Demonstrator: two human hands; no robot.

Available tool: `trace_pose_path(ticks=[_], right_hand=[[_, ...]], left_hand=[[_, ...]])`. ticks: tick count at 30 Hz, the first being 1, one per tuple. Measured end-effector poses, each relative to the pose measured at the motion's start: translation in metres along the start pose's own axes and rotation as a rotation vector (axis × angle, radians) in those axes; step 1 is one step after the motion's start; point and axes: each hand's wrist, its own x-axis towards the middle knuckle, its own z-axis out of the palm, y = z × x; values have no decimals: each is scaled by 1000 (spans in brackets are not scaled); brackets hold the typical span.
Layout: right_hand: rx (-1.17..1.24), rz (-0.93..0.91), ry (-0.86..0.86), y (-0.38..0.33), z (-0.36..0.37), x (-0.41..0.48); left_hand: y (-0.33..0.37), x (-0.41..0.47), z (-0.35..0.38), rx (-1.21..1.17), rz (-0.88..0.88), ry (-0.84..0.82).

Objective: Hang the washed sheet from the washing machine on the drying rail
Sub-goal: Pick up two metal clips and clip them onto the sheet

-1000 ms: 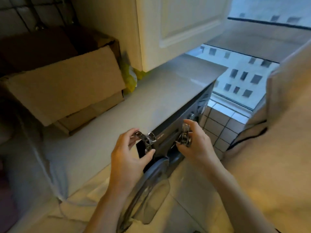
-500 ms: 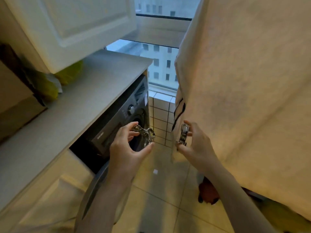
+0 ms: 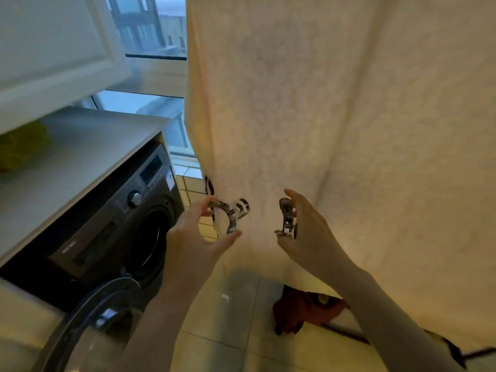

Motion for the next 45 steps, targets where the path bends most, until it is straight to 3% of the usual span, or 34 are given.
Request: trace_pose_path(ticks=[15,24,32,37,45], right_hand=[[-513,-232,197,-7,-144,106],[-884,-274,265,-38,-217,204],[-856,-202,150,-68,-243,267],[-825,-106,102,-62,-240,281],[-829,-141,151,-54,-242,277]], left_hand=[[89,127,14,123,309,92],[126,236,-17,363,469,278],[169,307,-41,436,703,398],[177,337,-45,486,714,392],[191,377,-44,680,656,180]])
